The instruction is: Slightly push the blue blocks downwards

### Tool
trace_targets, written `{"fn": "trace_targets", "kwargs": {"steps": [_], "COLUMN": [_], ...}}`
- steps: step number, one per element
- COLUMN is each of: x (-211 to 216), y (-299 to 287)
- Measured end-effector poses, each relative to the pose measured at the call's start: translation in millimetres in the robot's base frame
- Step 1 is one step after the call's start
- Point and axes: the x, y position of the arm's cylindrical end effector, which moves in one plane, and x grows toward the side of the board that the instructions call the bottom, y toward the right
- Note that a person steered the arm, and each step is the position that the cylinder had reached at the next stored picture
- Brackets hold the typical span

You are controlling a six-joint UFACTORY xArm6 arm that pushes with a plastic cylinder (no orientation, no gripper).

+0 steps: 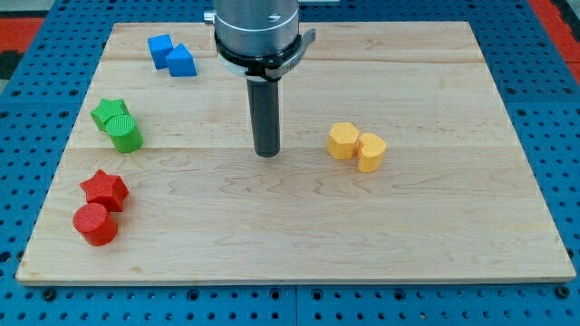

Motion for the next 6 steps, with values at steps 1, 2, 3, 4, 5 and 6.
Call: {"fn": "trace_targets", "kwargs": {"steps": [1,2,3,4,5,6], "x": [0.6,-4.0,-54.6,-74.4,-108.2,-150.0], "y": [-2.8,-11.8,-52.6,-151.1,-208.9,-254.1]}}
